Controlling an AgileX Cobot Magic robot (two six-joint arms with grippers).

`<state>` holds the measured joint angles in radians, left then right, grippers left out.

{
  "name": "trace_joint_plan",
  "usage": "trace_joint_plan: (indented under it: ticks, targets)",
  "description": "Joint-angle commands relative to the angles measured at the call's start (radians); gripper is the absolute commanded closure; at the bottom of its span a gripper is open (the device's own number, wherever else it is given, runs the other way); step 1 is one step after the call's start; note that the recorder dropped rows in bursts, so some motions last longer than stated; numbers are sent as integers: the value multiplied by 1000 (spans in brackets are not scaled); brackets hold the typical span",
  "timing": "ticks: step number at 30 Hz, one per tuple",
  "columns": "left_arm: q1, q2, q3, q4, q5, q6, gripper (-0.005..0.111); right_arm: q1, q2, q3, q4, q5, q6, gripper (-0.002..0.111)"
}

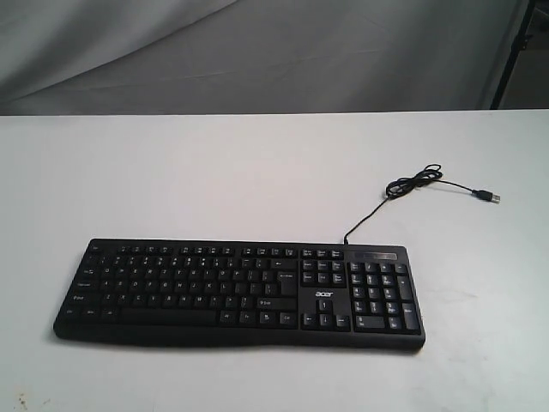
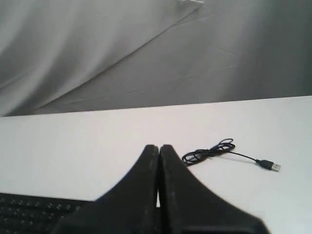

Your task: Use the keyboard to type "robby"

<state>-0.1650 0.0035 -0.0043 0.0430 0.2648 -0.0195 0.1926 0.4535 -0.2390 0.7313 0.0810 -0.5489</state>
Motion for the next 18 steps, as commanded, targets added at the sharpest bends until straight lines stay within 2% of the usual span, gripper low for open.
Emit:
trace_joint_plan:
  ticks: [1, 3, 4, 8, 11, 15, 18]
  targets:
    - [-6, -3, 4, 5, -7, -3, 107, -7, -34, 72, -382, -81, 292, 108]
    - [-6, -3, 4, 5, -7, -3, 107, -8, -84, 124, -608, -154, 489, 108]
    - [-6, -3, 4, 5, -7, -3, 107, -10, -106, 146, -629, -155, 519, 108]
    - [-6, -3, 4, 5, -7, -3, 107, -27, -192, 236, -696, -117, 542, 108]
    - [-6, -3, 4, 5, -7, -3, 107, -78, -289, 239, -739, -107, 561, 108]
    - [-6, -3, 4, 5, -7, -3, 107, -82, -312, 239, -719, -2, 561, 108]
    - [-6, -3, 4, 5, -7, -3, 107, -82, -312, 239, -719, 0, 561, 108]
